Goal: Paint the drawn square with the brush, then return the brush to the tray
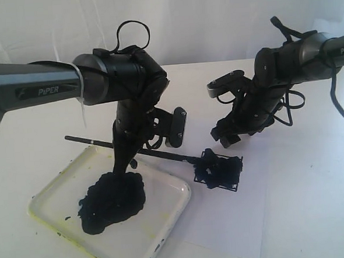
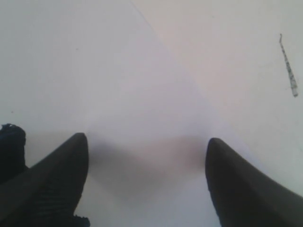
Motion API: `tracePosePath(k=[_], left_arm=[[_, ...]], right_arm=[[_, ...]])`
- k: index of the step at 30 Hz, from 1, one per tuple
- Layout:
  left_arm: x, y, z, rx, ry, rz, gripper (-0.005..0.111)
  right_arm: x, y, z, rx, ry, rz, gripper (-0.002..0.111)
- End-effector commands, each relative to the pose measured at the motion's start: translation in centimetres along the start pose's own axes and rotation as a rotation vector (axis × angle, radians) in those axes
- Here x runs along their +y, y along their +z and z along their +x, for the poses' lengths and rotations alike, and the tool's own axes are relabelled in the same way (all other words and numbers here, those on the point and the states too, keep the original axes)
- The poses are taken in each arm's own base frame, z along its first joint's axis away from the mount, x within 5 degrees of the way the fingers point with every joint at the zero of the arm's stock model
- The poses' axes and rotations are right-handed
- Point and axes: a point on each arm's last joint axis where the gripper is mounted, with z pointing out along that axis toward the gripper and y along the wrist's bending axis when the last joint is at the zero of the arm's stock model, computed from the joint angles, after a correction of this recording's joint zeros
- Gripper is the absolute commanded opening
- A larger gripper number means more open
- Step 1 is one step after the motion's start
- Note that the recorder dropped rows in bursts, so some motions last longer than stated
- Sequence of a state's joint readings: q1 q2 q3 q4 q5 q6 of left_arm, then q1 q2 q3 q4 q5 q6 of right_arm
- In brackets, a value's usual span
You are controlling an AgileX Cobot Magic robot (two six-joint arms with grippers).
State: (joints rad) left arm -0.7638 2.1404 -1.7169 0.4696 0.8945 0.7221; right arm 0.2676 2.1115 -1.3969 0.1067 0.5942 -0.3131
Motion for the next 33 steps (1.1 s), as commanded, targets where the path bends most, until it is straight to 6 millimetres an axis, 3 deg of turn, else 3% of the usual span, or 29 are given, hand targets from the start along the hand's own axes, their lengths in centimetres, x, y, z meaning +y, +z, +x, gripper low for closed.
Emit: tracePosePath(k=[1, 25, 33], left_arm=[[0.0, 0.4, 0.7, 0.003, -0.032, 0.031, 0.0], [-0.6, 1.4, 0.7, 0.047, 0.041, 0.101, 0.0], [0.6, 1.6, 0.8, 0.039, -0.054, -0.031, 0.0]], right_arm=[[0.0, 0.3, 0.2, 0.016, -0.015, 0.003, 0.066], [0.0, 0.3, 0.2, 0.014, -0.015, 0.004, 0.066], [0.0, 0.3, 0.2, 0.014, -0.015, 0.004, 0.066]])
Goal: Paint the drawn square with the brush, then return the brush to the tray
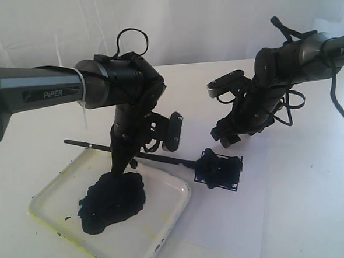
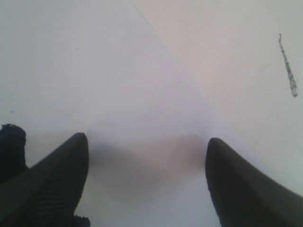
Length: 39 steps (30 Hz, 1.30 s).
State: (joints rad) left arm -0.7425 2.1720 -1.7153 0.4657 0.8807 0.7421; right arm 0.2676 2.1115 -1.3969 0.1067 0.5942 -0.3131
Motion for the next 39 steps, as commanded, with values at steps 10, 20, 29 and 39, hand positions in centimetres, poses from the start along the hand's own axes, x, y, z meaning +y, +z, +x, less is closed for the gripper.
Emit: tracePosePath(k=[10, 20, 29, 39], left_arm=[[-0.1, -0.1, 0.0, -0.018, -0.007, 0.008, 0.0], [-0.2, -0.3, -0.8, -0.087, 0.006, 0.007, 0.0], [0.4, -0.2, -0.5, -0.062, -0.014, -0.048, 0.0], [0.0, 1.0, -0.9, -0.049, 0.014, -0.018, 0.0]], right_arm=[[0.0, 0.3, 0.2, 0.014, -0.015, 0.004, 0.066], [0.0, 0.3, 0.2, 0.014, -0.015, 0.004, 0.066], [0.0, 0.3, 0.2, 0.014, -0.015, 0.004, 0.066], [0.0, 0.3, 0.2, 0.014, -0.015, 0.004, 0.066]])
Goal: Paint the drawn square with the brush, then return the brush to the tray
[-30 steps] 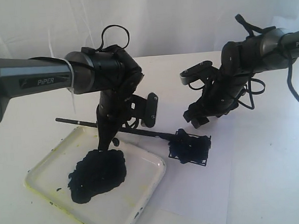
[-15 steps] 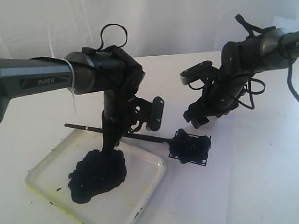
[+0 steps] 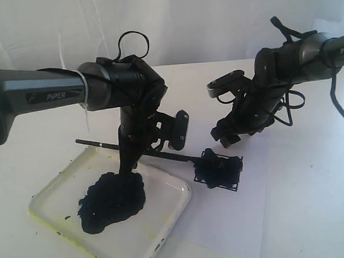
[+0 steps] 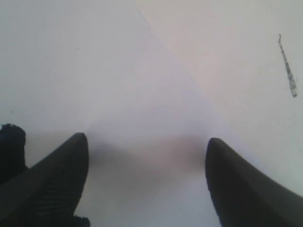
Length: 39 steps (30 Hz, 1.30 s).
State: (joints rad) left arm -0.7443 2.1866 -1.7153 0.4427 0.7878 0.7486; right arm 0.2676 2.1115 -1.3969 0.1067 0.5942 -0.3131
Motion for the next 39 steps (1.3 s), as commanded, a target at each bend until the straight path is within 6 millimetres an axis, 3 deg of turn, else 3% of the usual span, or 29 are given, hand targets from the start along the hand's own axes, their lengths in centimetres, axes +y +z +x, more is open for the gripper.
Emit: tracePosePath(k=[1, 7, 16, 28, 39], left_arm=[[-0.4, 0.4, 0.1, 0.02, 0.016, 0.033, 0.0], [-0.5, -0.1, 0.2, 0.024, 0.016, 0.041, 0.0], [-1.0, -3.2, 0.6, -0.047, 0.022, 0.108, 0.0], [-1.7, -4.2, 1.4, 0.011, 0.039, 0.191, 0.0], [-2.6, -8.1, 3.9, 0.114, 0.068, 0.249, 0.0]], right_arm=[[0.0, 0.3, 0.2, 0.014, -0.015, 0.004, 0.066], [0.0, 0.3, 0.2, 0.009, -0.015, 0.005, 0.066], [-0.1, 0.3, -0.1, -0.023, -0.015, 0.015, 0.066], [-0.3, 0.2, -0.7, -0.082, -0.015, 0.034, 0.066], [-0.3, 0.2, -0.7, -0.077, -0.015, 0.032, 0.066]])
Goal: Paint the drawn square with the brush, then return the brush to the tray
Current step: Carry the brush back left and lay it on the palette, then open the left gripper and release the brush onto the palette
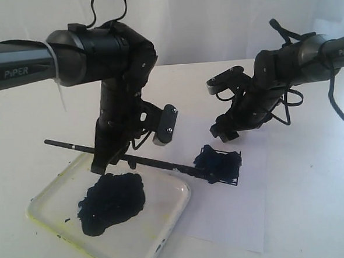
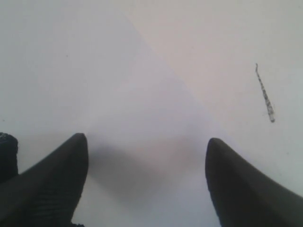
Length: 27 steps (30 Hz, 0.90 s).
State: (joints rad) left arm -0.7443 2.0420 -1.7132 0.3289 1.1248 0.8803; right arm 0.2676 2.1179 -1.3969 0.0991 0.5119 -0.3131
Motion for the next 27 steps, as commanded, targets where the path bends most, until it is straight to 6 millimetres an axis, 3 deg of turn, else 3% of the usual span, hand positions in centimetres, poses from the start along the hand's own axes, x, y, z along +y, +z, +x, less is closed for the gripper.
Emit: tracePosePath(k=[1, 6, 13, 19, 23, 27], left_arm=[[-1.2, -1.6, 1.9, 0.1, 0.02, 0.024, 0.0], [-2.5, -1.2, 4.0, 0.193, 0.029, 0.029, 0.0], [-4.5, 1.7, 7.2, 0.281, 0.019, 0.136, 0.0], [-5.6, 1.8, 10.8, 0.244, -0.268, 0.163, 0.0], [-7.0, 4.1, 11.9, 0.241, -0.189, 0.23, 0.0], [-7.2, 6.4, 12.1, 0.269, -0.185, 0.094, 0.0]], right_arm=[[0.0, -0.1, -0.1, -0.006, -0.009, 0.004, 0.066], [0.0, -0.1, -0.1, -0.006, -0.009, 0.004, 0.066], [0.0, -0.1, -0.1, -0.007, -0.009, 0.004, 0.071], [0.0, -0.1, -0.1, -0.007, -0.009, 0.004, 0.071], [0.0, -0.1, -0.1, -0.008, -0.009, 0.005, 0.074], [0.0, -0.1, -0.1, -0.008, -0.009, 0.005, 0.082]])
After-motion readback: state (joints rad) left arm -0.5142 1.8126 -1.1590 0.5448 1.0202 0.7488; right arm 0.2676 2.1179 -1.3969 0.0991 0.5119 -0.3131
